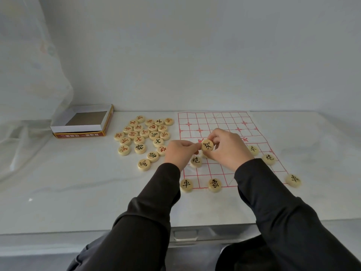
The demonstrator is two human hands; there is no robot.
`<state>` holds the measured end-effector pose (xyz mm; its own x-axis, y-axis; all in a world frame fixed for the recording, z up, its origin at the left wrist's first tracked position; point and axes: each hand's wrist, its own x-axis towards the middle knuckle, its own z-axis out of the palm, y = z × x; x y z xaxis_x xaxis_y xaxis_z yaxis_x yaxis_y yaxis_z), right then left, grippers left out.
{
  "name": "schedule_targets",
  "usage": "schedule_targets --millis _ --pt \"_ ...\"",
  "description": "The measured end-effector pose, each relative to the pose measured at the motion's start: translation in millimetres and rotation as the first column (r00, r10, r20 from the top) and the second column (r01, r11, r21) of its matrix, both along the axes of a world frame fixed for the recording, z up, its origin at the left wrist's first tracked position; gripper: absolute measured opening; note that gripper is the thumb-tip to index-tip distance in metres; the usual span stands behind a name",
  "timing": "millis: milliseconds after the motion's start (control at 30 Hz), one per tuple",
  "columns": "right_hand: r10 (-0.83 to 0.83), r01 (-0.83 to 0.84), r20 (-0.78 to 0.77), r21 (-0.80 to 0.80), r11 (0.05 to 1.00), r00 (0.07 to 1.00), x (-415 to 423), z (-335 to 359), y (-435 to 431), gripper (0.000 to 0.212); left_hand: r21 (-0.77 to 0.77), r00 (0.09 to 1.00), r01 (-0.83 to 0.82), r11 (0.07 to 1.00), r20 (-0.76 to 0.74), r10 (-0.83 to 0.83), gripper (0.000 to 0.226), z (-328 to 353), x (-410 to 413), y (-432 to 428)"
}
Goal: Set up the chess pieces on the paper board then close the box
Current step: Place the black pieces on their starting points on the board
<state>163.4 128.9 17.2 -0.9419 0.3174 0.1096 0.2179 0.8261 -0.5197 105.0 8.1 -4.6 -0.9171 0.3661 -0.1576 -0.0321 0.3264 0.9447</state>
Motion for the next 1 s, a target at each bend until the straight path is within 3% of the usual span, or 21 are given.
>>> schedule_targets --millis 133,267,400,500,700,833,1000 --pt "0.043 -0.044 0.017 0.012 0.999 0.999 4.5 0.3 6.6 0.025 0.027 1.000 0.012 1.000 0.001 -0.012 0.020 -0.8 0.6 5.3" --pt "-0.019 0.018 0.006 0.076 0.997 1.000 8.5 -1.0 17.4 0.027 0.082 1.000 -0.001 0.997 -0.030 0.004 0.020 0.1 4.6 15.9" --pt "-0.111 0.117 -0.055 0.129 0.985 0.992 11.2 -5.5 34.6 0.027 -0.076 0.971 0.108 0.991 -0.206 -0.122 0.024 -5.0 9.5 23.8" --pt "-0.154 0.161 -0.062 0.136 0.977 0.986 12.2 -9.3 47.7 0.029 -0.266 0.896 0.119 0.956 -0.387 -0.220 0.029 -10.8 9.5 23.6" --pt "-0.321 0.319 -0.131 -0.040 0.947 0.938 23.4 -6.0 82.2 0.028 -0.420 0.719 0.117 0.900 -0.589 -0.369 0.035 -24.0 9.1 22.7" --pt "-0.439 0.427 -0.081 -0.132 0.895 0.895 33.2 -10.2 105.6 0.027 -0.501 0.637 0.118 0.857 -0.624 -0.452 0.039 -27.8 11.6 24.1" --pt "-0.536 0.522 -0.042 -0.179 0.834 0.843 42.4 -11.5 126.1 0.023 -0.539 0.633 0.123 0.833 -0.604 -0.484 0.036 -28.8 10.2 23.7"
